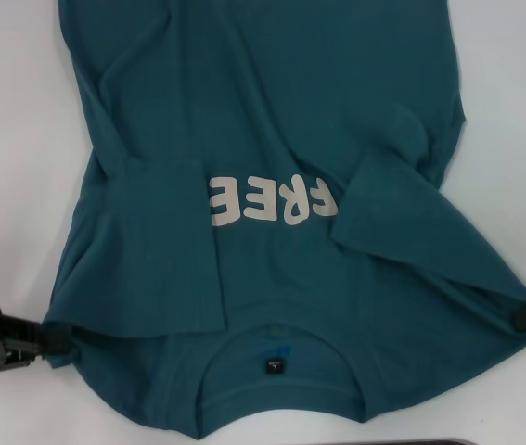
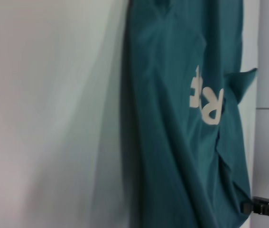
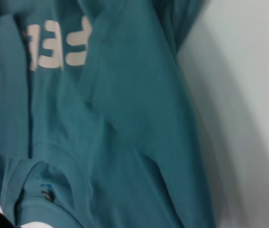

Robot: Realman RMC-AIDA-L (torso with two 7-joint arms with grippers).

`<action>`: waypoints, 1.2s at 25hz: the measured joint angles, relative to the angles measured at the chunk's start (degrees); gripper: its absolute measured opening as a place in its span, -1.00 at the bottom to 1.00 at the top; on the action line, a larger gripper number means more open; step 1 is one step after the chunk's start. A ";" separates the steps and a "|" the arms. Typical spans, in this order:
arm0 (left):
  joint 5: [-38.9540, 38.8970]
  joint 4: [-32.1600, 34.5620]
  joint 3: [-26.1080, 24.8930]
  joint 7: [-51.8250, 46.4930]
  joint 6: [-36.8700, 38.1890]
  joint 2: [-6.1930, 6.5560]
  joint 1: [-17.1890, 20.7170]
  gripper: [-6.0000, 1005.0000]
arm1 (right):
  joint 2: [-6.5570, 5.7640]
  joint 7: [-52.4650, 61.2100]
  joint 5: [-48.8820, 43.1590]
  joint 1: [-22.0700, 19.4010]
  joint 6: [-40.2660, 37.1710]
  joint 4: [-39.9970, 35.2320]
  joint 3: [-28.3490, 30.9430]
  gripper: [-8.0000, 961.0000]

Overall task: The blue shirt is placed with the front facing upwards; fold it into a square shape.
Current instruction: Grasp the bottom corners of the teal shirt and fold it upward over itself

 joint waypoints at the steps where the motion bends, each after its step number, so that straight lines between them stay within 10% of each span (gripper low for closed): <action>1: 0.29 -0.08 0.08 -0.01 0.00 0.07 0.15 -0.89 | -0.03 0.14 -0.30 -0.17 -0.14 -0.42 0.02 -0.90; 30: 6.72 -2.92 -0.53 0.03 0.26 0.24 3.19 -0.89 | 0.79 0.75 -0.69 -5.71 -6.45 -6.46 -0.23 -0.90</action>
